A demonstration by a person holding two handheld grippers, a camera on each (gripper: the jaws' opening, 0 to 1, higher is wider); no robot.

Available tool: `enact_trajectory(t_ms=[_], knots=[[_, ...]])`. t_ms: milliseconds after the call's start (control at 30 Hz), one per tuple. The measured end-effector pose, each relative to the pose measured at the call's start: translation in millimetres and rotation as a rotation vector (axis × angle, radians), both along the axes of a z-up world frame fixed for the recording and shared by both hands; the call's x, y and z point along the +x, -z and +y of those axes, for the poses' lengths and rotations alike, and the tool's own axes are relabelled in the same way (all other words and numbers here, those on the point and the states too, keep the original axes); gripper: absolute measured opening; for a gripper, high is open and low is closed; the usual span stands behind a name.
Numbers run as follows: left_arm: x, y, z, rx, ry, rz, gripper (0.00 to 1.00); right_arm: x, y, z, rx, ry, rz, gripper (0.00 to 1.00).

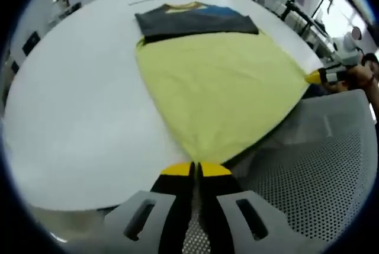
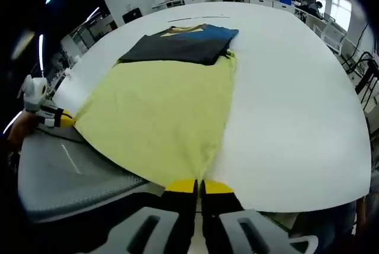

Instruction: Fold the garment on the visible template until the final outline fits inside the template.

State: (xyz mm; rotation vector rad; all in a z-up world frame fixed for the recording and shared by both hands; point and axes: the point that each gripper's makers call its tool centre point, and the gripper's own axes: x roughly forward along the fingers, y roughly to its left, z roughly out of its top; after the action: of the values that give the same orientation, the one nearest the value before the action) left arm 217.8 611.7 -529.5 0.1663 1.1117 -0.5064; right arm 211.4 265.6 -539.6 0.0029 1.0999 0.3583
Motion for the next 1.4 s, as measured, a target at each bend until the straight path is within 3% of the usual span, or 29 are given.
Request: enact_trajectory(t_ms=[267, 667, 1033, 1400], knots=[[0.9, -9.7, 0, -0.013, -0.018, -0.015, 0.00, -1, -5.3, 1, 0.001, -0.003, -0.012, 0.00], [17.7, -40.1, -3, -0.049, -0.034, -0.072, 0.00, 16, -36.3, 3, -0.002, -0.017, -0.087, 0.00], [52.6, -77.7, -4, -0.102, -0.055, -0.171, 0.00, 44, -68.3, 3, -0.022, -0.048, -0.156, 0.00], [88.4, -96.1, 0, -0.134, -0.092, -0.210, 0.00, 87, -96.2, 1, -0.030, -0.070, -0.219, 0.00]])
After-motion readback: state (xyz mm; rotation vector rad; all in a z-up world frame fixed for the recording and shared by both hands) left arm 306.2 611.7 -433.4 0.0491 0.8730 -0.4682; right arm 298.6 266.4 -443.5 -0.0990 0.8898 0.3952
